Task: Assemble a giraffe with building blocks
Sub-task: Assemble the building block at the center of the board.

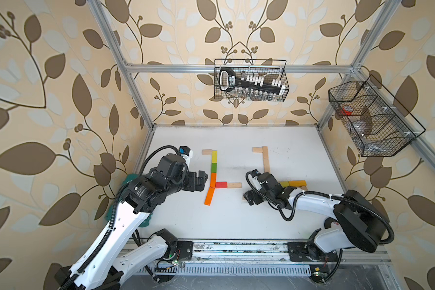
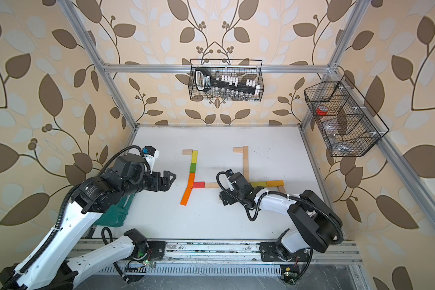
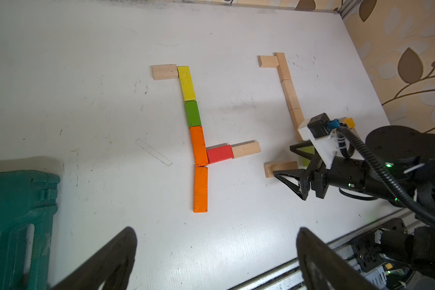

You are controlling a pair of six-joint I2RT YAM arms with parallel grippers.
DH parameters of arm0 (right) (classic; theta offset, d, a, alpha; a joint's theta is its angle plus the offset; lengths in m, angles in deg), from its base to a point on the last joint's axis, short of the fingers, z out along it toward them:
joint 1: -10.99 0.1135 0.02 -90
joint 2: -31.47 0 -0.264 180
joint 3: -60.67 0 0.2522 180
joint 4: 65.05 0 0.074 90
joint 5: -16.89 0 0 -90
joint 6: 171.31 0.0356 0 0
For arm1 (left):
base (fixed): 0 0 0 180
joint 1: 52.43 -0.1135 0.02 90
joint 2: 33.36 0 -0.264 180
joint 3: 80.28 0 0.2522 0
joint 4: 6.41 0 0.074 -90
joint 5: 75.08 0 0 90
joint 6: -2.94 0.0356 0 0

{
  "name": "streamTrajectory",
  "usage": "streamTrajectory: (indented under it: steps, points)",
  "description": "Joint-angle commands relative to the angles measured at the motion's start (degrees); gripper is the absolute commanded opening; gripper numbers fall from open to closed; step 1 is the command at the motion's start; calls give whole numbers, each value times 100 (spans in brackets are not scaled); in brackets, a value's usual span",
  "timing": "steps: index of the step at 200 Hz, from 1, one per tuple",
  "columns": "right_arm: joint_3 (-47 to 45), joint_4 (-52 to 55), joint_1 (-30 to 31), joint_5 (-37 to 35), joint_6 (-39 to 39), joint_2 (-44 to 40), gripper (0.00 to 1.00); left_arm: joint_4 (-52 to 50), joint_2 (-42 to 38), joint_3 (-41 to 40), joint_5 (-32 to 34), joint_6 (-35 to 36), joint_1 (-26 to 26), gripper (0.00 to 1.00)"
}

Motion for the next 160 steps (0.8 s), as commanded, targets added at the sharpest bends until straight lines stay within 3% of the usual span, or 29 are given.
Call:
streamTrajectory:
  steps: [1,37,86,121,160]
  points:
    - [264,380,5,346,238,202,91,161,-43,-80,-60,-72,61,99]
    - [288,773,108,342,341,97,86,172,-36,-89,-55,-3,63,99]
    - [204,1251,796,14,856,-259,78,265,-60,-198,-53,44,64,99]
    - [284,1572,1392,-696,1480,-54,70,379,-61,-274,-129,91,63,99]
    - [469,1808,1478,-1258,2020,363,60,391,-62,-266,-149,206,64,99]
